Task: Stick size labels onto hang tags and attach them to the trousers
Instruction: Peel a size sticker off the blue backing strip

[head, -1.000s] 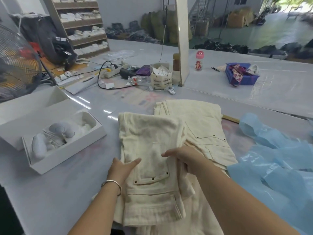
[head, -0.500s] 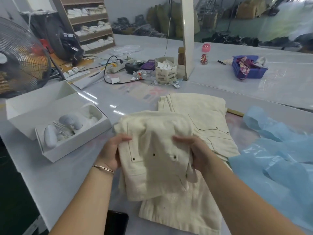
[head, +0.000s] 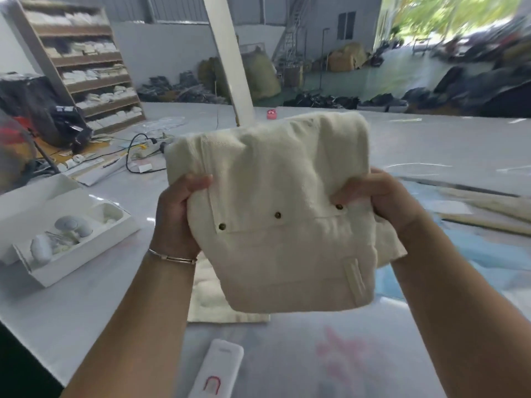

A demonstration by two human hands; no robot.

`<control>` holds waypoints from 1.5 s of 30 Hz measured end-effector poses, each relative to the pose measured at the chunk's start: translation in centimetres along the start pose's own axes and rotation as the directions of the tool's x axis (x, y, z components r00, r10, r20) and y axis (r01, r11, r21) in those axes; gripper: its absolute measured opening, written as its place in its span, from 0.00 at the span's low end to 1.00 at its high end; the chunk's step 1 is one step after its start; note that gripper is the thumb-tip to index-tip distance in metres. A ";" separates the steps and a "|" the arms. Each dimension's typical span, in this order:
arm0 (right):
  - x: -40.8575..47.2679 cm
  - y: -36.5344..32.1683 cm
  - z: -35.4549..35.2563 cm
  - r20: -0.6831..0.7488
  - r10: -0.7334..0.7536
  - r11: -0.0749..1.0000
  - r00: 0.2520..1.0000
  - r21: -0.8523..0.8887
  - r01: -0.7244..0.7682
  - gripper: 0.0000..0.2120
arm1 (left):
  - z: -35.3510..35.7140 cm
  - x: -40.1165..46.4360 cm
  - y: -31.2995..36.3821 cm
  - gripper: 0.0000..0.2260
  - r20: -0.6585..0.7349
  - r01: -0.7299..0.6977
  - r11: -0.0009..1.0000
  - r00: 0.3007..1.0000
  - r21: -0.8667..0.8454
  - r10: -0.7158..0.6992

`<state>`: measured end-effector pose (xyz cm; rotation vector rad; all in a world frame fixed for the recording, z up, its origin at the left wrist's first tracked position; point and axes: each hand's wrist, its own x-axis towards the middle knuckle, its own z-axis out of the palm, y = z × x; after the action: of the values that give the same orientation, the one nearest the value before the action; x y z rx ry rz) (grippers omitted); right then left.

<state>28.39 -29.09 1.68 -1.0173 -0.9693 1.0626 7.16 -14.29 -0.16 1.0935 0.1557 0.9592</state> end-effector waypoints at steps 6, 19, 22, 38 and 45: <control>-15.8 -5.5 -6.7 -0.053 0.002 0.998 0.999 -0.061 -0.005 0.19 | 13.7 -7.8 -3.5 0.10 0.054 -0.031 0.990 0.998 0.136 0.024; -37.6 7.8 -27.0 -0.763 0.317 0.047 0.564 -0.581 -0.812 0.19 | 20.4 -27.0 -26.6 0.10 -0.163 0.594 0.161 0.454 0.789 -0.876; -39.3 11.2 -26.2 -0.754 0.218 -0.115 0.620 -0.650 -0.751 0.22 | 20.8 -25.7 -27.1 0.12 -0.284 0.595 0.011 0.400 0.804 -0.871; -45.1 19.3 -10.9 -0.558 -0.153 -0.108 0.815 -0.811 -0.575 0.35 | 16.5 -14.2 -31.3 0.43 -0.449 0.370 -0.258 0.778 0.893 -0.439; -42.2 16.9 -15.2 -0.644 0.056 -0.214 0.763 -0.754 -0.621 0.43 | 15.5 -13.7 -30.7 0.26 -0.352 0.353 -0.098 0.788 0.931 -0.505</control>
<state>30.50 -69.75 -23.60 -2.9347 -1.0639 0.1986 25.11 -38.34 -21.86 2.2027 1.2092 -0.0566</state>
